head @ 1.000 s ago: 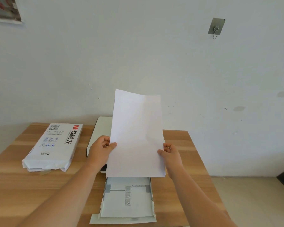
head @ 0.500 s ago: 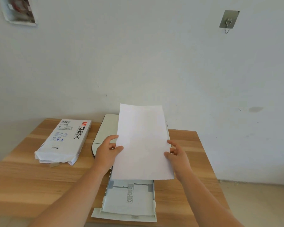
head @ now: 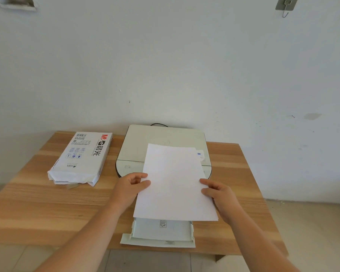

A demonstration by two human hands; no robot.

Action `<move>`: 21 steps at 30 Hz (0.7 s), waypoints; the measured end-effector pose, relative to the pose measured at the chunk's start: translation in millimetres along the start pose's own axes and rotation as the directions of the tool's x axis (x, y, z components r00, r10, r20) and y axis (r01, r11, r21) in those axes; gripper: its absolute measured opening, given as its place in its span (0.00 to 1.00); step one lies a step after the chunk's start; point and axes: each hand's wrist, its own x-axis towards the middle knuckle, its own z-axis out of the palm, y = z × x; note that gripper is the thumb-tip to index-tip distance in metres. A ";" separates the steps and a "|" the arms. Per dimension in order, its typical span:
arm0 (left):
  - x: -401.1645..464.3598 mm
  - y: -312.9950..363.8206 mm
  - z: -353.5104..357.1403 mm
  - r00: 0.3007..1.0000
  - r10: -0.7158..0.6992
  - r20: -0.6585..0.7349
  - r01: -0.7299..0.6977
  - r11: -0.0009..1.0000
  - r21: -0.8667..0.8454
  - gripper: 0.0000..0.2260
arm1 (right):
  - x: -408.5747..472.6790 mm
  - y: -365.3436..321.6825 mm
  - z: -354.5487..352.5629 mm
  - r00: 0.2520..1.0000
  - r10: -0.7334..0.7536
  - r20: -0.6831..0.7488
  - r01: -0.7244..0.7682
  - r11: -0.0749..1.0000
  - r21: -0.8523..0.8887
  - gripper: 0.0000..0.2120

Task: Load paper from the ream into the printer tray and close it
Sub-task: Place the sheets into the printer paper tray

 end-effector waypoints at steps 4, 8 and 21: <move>-12.8 -0.7 -0.6 0.998 -0.063 0.013 0.064 0.992 -0.108 0.10 | -10.5 1.5 3.3 0.999 0.025 0.033 -0.027 0.999 0.040 0.10; -25.0 -2.7 -1.8 0.994 -0.111 0.019 0.113 0.970 -0.214 0.10 | -16.3 -0.3 2.1 0.999 0.018 0.046 -0.021 0.999 0.049 0.07; -60.8 -97.3 -7.5 0.972 -0.220 0.077 0.215 0.974 0.072 0.07 | -35.0 99.5 7.8 0.975 0.223 0.007 -0.221 0.972 -0.075 0.09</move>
